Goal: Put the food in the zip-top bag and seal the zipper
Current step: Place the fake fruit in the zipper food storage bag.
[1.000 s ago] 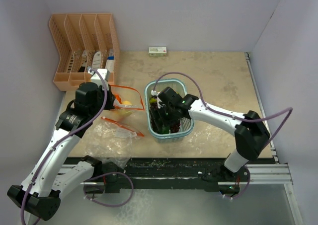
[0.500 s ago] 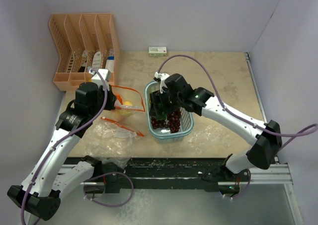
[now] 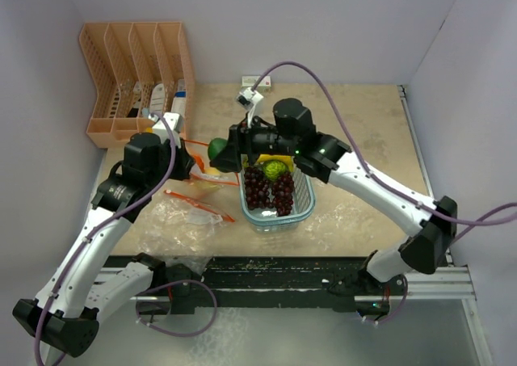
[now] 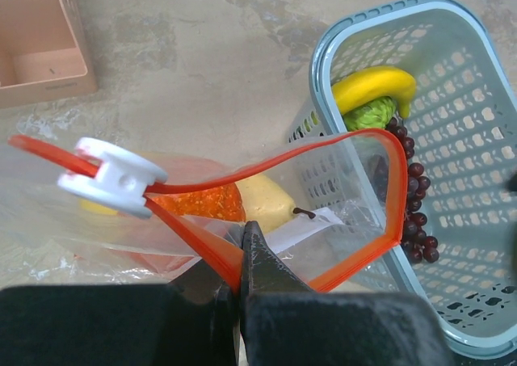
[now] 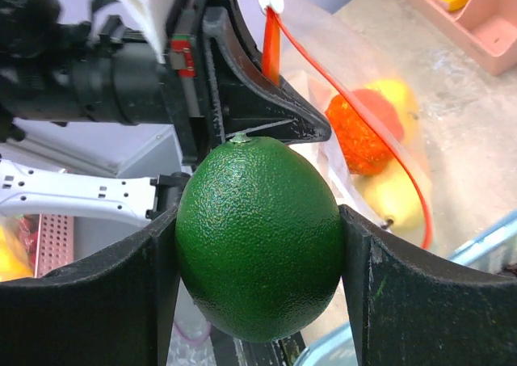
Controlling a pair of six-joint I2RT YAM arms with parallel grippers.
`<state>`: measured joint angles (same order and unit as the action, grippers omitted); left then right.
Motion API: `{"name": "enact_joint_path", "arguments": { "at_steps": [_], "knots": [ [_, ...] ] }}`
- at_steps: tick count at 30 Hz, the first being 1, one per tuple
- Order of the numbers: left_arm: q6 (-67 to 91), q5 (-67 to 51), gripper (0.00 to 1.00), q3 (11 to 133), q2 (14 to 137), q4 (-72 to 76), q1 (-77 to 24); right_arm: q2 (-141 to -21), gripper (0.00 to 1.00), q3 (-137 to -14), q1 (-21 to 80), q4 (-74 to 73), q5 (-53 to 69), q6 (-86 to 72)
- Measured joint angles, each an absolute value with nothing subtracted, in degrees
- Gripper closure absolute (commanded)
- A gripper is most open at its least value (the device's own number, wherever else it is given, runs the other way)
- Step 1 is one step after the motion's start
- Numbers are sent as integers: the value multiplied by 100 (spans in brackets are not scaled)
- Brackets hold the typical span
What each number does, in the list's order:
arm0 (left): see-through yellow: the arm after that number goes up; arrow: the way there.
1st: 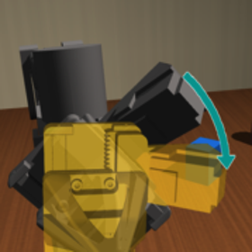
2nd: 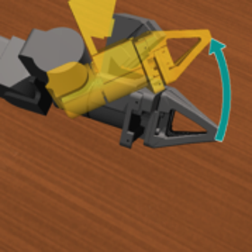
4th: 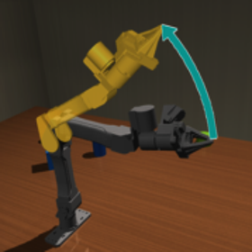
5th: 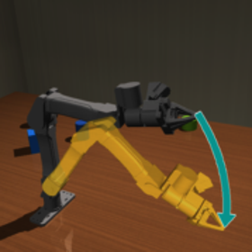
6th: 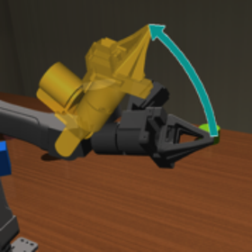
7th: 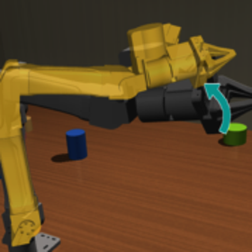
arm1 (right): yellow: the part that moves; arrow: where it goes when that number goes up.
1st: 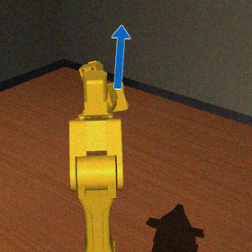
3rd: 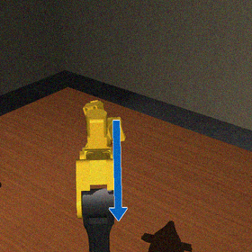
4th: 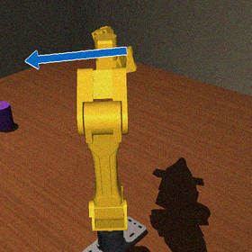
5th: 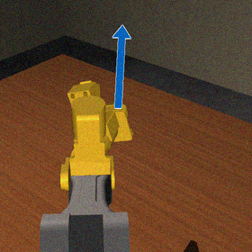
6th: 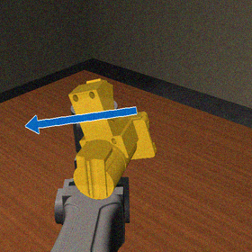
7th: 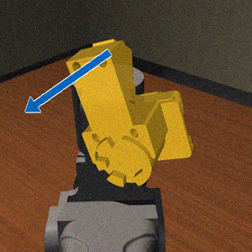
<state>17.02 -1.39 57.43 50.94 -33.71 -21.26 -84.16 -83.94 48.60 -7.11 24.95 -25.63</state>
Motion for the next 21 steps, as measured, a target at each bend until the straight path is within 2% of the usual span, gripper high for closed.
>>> {"name": "enact_joint_path", "arguments": {
  "at_steps": [10,21],
  "knots": [
    [1747,-432,100,5863,5218,-3347,-2110,-9467,84,-8536,5131,-593,2502,-2709],
    [1852,-1068,100,5883,5120,-3457,-2106,-9548,83,-8949,5170,-1308,493,-2659]
  ]
}}
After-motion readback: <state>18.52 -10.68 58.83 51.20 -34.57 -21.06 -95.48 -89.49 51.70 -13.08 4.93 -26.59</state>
